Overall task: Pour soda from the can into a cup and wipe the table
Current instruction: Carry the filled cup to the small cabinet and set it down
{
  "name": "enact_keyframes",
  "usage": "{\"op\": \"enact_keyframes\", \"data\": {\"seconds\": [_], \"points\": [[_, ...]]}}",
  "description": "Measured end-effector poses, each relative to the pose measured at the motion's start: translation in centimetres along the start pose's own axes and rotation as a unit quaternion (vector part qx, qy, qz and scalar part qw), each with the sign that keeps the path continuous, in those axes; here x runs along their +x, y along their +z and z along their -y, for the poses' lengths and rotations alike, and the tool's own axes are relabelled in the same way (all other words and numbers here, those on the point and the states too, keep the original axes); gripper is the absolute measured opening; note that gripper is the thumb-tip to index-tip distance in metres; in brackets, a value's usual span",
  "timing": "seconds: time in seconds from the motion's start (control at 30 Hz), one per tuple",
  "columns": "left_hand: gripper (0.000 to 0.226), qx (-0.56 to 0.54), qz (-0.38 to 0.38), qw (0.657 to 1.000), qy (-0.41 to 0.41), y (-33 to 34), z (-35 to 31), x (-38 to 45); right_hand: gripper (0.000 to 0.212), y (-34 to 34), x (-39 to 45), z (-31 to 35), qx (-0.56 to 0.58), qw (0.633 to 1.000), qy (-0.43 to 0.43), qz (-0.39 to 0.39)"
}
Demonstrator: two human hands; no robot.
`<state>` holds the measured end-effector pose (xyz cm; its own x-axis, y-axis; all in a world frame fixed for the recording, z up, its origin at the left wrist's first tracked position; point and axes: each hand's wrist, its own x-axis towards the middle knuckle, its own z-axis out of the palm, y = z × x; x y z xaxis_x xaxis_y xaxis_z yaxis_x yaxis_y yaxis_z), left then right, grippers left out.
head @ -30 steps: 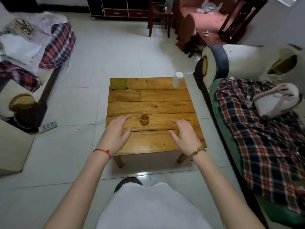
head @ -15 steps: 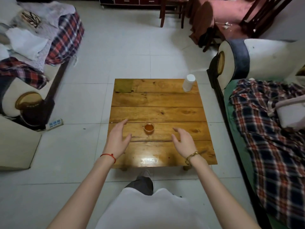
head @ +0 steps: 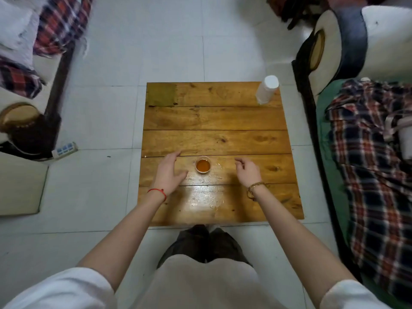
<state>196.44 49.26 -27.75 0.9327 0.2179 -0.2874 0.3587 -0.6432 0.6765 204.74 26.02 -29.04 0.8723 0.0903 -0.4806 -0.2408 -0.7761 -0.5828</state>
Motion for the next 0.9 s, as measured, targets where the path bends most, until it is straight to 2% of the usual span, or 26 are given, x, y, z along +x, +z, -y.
{"op": "enact_keyframes", "data": {"seconds": [0.23,0.47,0.7,0.9], "points": [[0.086,-0.01,0.033,0.996,-0.077,8.6,5.5,5.2,0.031,6.5,7.6,-3.7,0.027,0.997,0.037,0.057],[0.096,-0.014,0.021,0.996,-0.087,14.8,9.4,8.6,0.03,12.8,12.2,-6.8,0.055,0.993,0.052,0.093],[0.073,-0.068,-0.025,0.996,-0.059,17.5,10.3,10.5,0.031,16.6,14.2,-8.5,0.102,0.987,0.078,0.099],[0.059,-0.108,-0.032,0.992,-0.063,17.3,9.1,10.0,0.03,16.3,14.2,-7.8,0.115,0.98,0.083,0.137]]}}
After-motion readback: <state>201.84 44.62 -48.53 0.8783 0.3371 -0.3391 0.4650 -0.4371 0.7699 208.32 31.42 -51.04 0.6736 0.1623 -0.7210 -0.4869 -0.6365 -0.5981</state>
